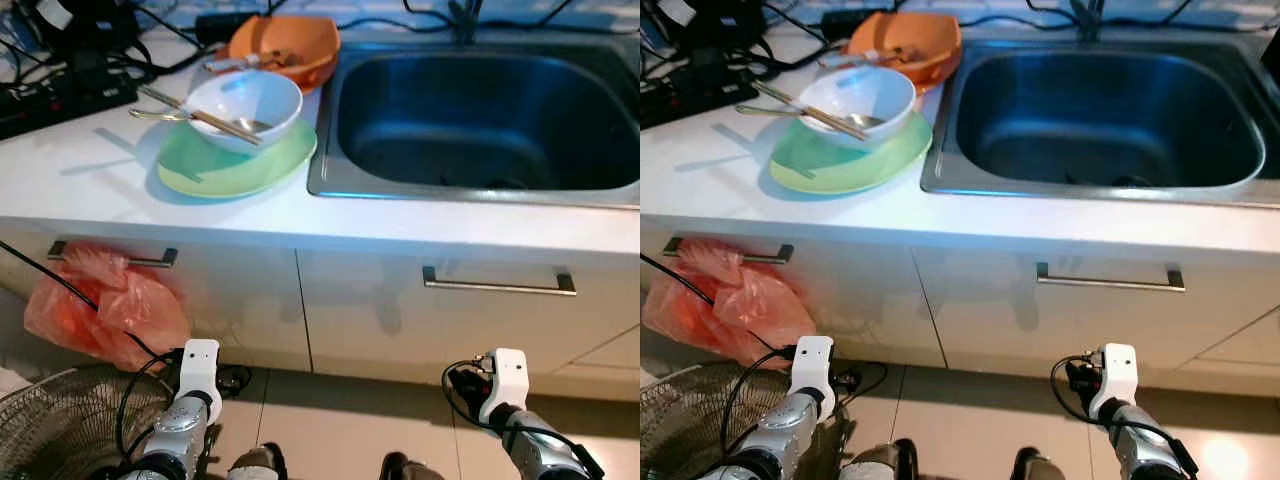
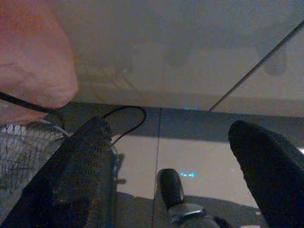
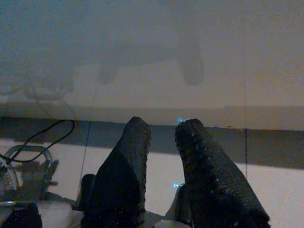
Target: Kitchen organization
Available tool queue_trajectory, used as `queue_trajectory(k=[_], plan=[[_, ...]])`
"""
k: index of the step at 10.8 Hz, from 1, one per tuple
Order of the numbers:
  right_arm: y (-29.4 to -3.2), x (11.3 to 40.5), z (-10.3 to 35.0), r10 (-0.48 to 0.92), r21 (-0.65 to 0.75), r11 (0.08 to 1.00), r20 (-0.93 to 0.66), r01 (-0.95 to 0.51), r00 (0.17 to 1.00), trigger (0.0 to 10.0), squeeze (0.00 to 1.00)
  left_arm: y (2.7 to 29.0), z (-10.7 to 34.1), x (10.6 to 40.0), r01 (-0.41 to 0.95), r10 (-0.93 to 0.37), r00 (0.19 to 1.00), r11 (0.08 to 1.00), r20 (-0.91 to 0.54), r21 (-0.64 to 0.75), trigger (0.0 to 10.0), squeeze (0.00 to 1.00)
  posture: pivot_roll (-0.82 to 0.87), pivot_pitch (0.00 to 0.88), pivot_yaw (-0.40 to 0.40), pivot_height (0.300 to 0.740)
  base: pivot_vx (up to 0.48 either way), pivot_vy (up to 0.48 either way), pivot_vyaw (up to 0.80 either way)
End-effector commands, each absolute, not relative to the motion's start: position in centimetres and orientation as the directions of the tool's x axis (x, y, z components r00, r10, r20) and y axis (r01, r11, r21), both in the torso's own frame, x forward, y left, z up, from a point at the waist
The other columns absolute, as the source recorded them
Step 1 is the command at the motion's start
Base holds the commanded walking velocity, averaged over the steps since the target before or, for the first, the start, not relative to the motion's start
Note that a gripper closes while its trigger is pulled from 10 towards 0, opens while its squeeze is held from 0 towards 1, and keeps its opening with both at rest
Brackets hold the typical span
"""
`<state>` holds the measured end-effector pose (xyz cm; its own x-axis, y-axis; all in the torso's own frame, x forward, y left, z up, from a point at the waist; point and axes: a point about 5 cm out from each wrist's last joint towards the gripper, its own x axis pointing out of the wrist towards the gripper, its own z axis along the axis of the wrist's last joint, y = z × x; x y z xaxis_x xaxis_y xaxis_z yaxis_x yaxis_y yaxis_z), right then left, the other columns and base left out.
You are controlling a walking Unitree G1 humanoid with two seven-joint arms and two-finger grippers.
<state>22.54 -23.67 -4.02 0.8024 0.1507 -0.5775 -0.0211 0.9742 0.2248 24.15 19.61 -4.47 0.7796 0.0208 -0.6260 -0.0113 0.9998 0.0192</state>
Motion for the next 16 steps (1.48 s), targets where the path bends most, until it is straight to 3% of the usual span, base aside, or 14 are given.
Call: queue_trajectory(k=[1,6,16], plan=[[-23.8,22.1,-4.4,0.139,0.234,0.972,-0.599,0.007,0.789,10.0,0.00,19.6,-4.6,24.0,-0.027,0.029,0.771,1.000,-0.636,0.014,10.0,0.00,0.13,0.089,0.047,0.740,0.000,0.000,0.00],[-24.3,21.9,-4.4,0.146,0.221,0.975,-0.610,-0.010,0.779,10.0,0.00,20.8,-5.2,22.8,-0.098,0.084,0.751,0.995,-0.655,0.015,10.0,0.00,0.15,0.114,0.047,0.740,0.000,0.000,0.00],[-23.9,21.9,-4.5,0.151,0.232,0.973,-0.607,-0.008,0.780,10.0,0.00,20.8,-5.4,22.5,-0.085,0.078,0.745,0.996,-0.663,0.022,10.0,0.00,0.16,0.108,0.063,0.740,0.000,0.000,0.00]])
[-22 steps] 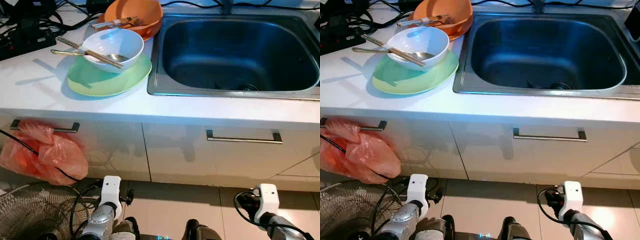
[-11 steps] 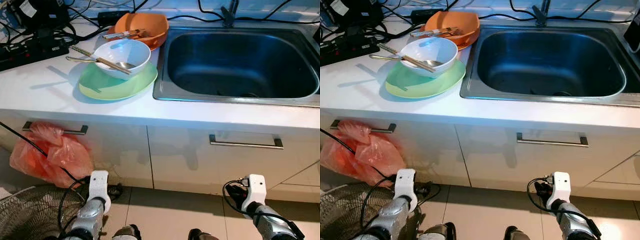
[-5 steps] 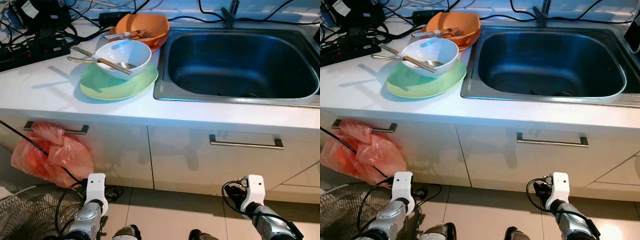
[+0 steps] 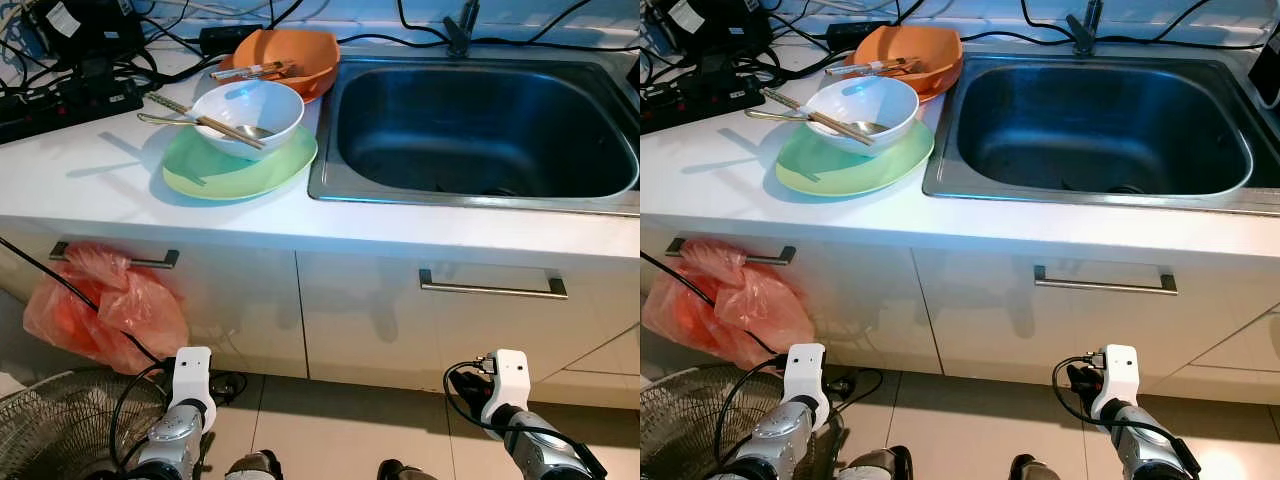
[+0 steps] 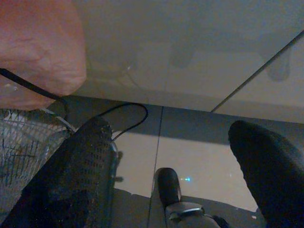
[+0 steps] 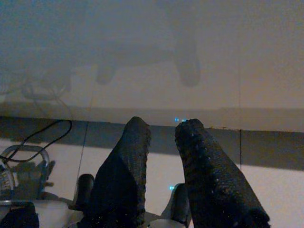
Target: Kitchen organization
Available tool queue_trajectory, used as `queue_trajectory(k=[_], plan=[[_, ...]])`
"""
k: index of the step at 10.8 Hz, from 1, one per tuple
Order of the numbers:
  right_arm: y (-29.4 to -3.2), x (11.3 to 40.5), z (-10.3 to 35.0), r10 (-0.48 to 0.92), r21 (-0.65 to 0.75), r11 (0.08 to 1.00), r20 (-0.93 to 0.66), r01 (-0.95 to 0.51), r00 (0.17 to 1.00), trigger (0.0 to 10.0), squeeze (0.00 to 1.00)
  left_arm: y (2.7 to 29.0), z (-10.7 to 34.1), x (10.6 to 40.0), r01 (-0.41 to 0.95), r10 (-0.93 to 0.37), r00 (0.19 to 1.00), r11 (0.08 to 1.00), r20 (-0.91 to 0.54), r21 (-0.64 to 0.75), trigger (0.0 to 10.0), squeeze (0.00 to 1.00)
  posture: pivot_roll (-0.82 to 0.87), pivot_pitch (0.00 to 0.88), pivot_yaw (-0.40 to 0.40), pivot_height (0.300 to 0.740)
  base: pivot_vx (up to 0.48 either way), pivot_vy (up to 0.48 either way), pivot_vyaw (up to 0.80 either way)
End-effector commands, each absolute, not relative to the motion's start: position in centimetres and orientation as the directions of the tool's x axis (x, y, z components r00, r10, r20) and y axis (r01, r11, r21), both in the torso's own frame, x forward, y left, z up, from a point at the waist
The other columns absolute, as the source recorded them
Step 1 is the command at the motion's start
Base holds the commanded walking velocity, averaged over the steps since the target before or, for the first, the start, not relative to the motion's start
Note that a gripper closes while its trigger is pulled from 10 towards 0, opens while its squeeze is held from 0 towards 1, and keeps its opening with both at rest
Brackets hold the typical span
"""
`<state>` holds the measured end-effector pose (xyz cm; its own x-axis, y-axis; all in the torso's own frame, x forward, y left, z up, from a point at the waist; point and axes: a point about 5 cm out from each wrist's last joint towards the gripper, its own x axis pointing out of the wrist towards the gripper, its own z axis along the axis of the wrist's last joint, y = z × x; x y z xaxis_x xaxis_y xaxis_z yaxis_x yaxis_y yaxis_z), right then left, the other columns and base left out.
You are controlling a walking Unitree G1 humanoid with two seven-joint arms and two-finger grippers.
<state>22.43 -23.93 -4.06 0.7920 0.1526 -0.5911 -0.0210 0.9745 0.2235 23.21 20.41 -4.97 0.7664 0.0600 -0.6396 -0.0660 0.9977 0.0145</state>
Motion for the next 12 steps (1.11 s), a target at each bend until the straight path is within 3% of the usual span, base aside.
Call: queue_trajectory(k=[1,3,5,12], plan=[[-23.9,21.9,-4.5,0.151,0.232,0.973,-0.607,-0.008,0.780,10.0,0.00,20.8,-5.4,22.5,-0.085,0.078,0.745,0.996,-0.663,0.022,10.0,0.00,0.16,0.108,0.063,0.740,0.000,0.000,0.00],[-23.9,21.9,-4.5,0.151,0.232,0.973,-0.607,-0.008,0.780,10.0,0.00,20.8,-5.4,22.5,-0.085,0.078,0.745,0.996,-0.663,0.022,10.0,0.00,0.16,0.108,0.063,0.740,0.000,0.000,0.00],[-24.3,21.9,-4.4,0.108,0.222,0.974,-0.605,0.037,0.789,10.0,0.00,18.9,-5.6,22.9,-0.047,0.030,0.735,0.999,-0.678,-0.007,10.0,0.00,0.07,0.113,0.079,0.740,0.000,0.000,0.00],[-24.3,21.6,-4.6,0.095,0.204,0.978,-0.620,0.042,0.779,10.0,0.00,18.9,-6.1,22.0,-0.034,0.019,0.721,0.999,-0.692,-0.009,10.0,0.00,0.08,0.142,0.087,0.740,0.000,0.000,0.00]])
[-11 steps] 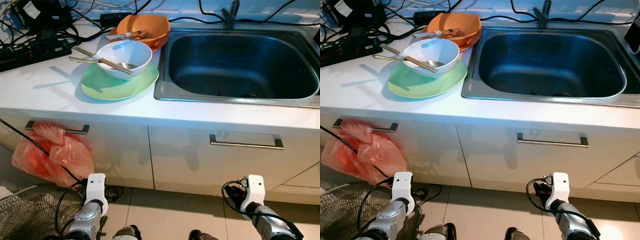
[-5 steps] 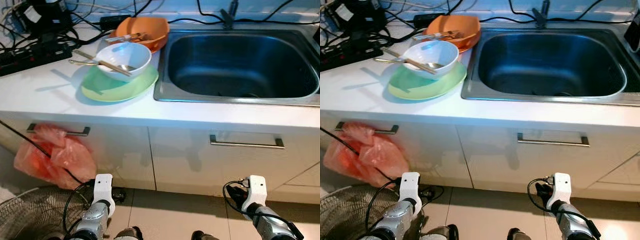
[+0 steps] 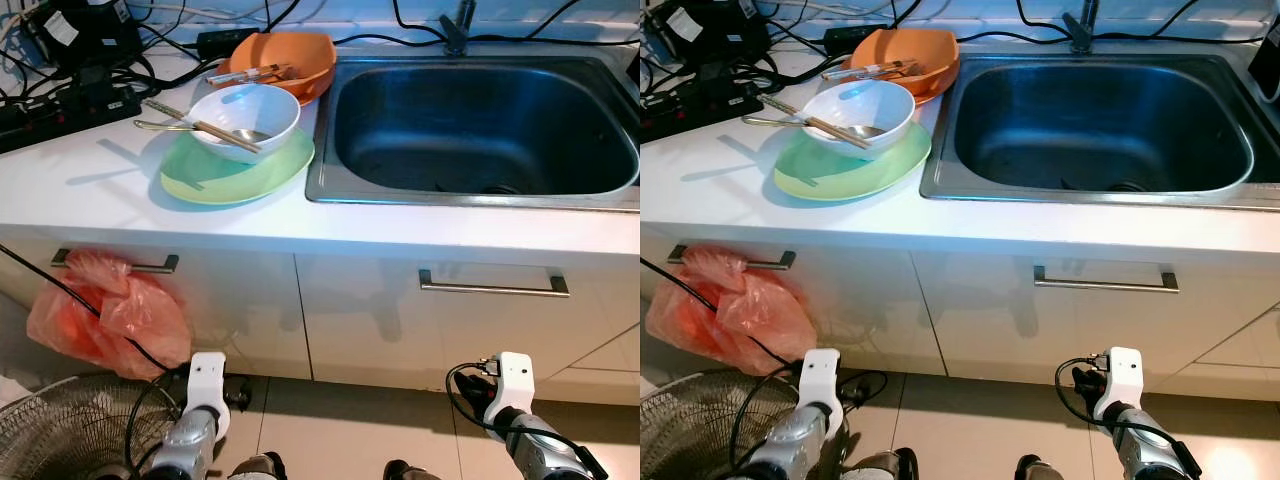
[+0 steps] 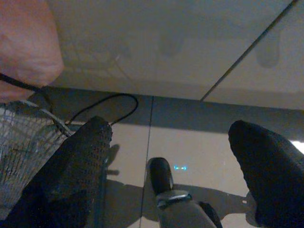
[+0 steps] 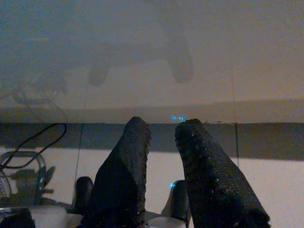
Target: Kitchen organization
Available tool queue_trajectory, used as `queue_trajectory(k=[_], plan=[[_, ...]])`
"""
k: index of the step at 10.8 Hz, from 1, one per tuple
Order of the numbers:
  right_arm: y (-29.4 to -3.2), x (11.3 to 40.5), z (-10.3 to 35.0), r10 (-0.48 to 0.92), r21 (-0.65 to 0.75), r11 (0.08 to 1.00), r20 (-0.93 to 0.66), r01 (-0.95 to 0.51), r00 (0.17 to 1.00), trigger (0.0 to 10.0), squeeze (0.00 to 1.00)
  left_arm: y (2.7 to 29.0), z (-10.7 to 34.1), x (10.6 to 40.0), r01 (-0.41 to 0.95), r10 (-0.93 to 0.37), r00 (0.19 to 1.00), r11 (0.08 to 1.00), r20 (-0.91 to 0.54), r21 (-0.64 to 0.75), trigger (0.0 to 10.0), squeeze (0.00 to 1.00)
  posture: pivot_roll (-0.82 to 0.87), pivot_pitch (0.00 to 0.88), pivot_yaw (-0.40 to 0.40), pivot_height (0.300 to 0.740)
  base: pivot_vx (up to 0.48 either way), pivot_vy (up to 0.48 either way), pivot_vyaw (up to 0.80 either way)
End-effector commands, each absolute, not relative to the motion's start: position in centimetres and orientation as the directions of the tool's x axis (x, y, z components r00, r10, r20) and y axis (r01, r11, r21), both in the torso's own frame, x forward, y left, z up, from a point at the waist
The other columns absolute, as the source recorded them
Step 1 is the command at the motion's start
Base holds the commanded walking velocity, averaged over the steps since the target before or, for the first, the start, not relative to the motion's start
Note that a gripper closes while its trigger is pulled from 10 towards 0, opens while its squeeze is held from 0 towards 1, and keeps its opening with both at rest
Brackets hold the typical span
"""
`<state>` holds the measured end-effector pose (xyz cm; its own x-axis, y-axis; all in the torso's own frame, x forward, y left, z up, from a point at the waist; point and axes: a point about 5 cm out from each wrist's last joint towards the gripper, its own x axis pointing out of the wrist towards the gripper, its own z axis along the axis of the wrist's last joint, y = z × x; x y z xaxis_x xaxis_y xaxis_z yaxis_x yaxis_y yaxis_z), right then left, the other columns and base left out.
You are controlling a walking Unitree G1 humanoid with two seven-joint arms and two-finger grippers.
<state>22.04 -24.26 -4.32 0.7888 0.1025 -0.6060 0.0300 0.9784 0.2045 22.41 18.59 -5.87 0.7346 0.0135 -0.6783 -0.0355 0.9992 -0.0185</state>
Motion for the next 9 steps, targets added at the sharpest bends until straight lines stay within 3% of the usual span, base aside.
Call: queue_trajectory(k=[1,9], plan=[[-24.34,21.51,-4.66,0.096,0.203,0.978,-0.622,0.041,0.777,10.0,0.00,18.97,-6.24,21.77,-0.030,0.020,0.717,1.000,-0.697,-0.002,10.0,0.00,0.09,0.139,0.085,0.740,0.000,0.000,0.00],[-24.32,21.42,-4.70,0.110,0.200,0.980,-0.627,0.022,0.771,10.0,0.00,19.06,-6.37,21.50,-0.026,0.020,0.715,1.000,-0.699,0.002,10.0,0.00,0.08,0.139,0.085,0.740,0.000,0.000,0.00]])
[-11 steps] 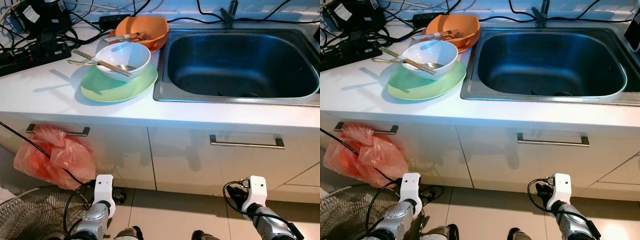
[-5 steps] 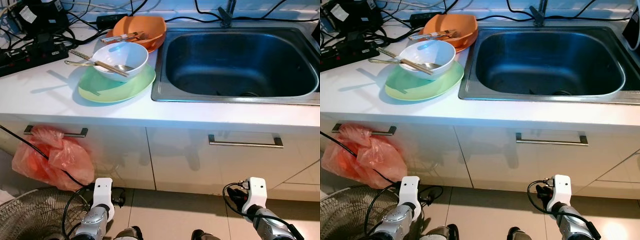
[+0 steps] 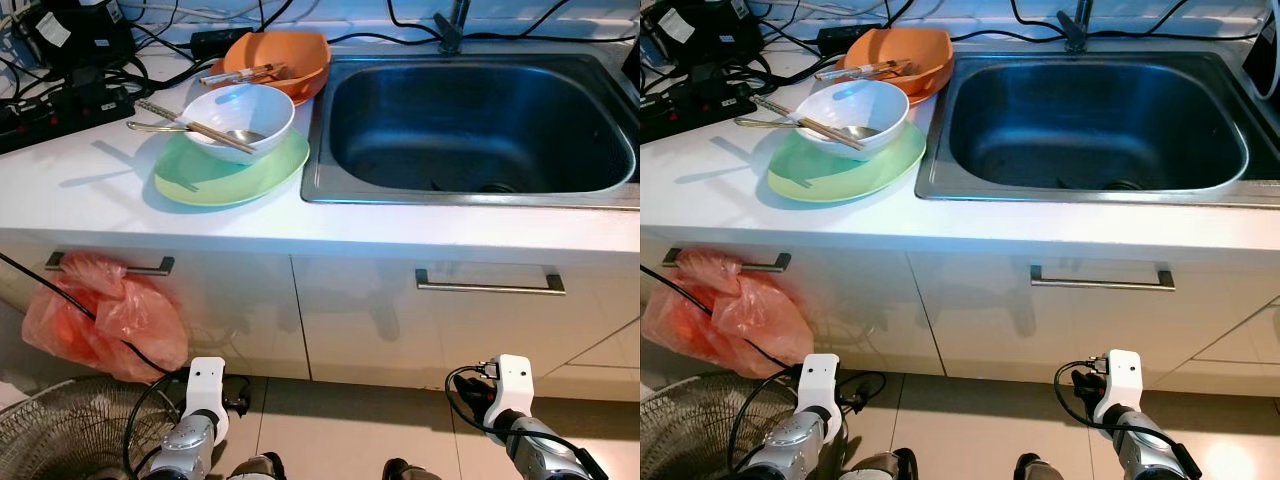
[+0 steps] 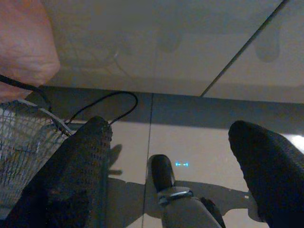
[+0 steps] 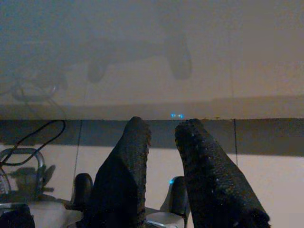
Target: Kitchen organization
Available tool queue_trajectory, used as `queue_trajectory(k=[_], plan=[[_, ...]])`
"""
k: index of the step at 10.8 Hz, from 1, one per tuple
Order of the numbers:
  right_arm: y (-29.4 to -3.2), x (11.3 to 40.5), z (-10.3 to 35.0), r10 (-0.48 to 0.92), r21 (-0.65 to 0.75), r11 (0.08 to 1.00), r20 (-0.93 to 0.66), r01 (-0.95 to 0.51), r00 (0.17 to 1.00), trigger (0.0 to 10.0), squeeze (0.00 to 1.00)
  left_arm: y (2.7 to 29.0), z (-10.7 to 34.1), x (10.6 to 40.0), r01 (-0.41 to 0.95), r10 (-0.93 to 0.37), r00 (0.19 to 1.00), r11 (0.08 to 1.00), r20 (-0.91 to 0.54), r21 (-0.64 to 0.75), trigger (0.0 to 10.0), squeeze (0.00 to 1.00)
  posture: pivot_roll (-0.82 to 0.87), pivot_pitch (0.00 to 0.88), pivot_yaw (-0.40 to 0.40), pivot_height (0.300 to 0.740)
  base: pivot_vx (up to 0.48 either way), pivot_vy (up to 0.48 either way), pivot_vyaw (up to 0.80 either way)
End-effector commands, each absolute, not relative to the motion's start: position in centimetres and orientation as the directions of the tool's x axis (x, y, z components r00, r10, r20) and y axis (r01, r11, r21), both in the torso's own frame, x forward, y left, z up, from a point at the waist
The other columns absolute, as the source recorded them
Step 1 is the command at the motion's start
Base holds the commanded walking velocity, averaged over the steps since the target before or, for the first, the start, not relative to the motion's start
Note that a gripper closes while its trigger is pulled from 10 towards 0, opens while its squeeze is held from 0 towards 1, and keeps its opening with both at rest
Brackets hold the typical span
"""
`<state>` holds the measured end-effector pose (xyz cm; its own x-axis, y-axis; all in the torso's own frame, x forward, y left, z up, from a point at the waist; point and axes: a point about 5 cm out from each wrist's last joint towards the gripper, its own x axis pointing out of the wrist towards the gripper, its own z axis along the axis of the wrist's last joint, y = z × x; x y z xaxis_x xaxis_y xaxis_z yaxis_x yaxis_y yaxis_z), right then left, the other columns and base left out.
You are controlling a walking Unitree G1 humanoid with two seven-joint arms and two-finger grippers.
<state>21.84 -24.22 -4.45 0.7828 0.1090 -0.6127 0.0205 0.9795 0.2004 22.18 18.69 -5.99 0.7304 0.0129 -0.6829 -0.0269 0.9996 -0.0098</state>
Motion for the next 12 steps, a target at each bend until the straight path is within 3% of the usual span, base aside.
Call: queue_trajectory(k=[1,12], plan=[[-24.35,21.44,-4.68,0.109,0.200,0.980,-0.626,0.024,0.772,10.0,0.00,19.03,-6.38,21.50,-0.029,0.021,0.715,1.000,-0.699,0.001,10.0,0.00,0.08,0.140,0.084,0.740,0.000,0.000,0.00],[-24.40,21.57,-4.57,0.086,0.178,0.984,-0.618,0.032,0.782,10.0,0.00,19.53,-6.25,21.52,-0.041,0.037,0.723,0.999,-0.689,0.011,10.0,0.00,0.08,0.142,0.092,0.740,0.000,0.000,0.00]])
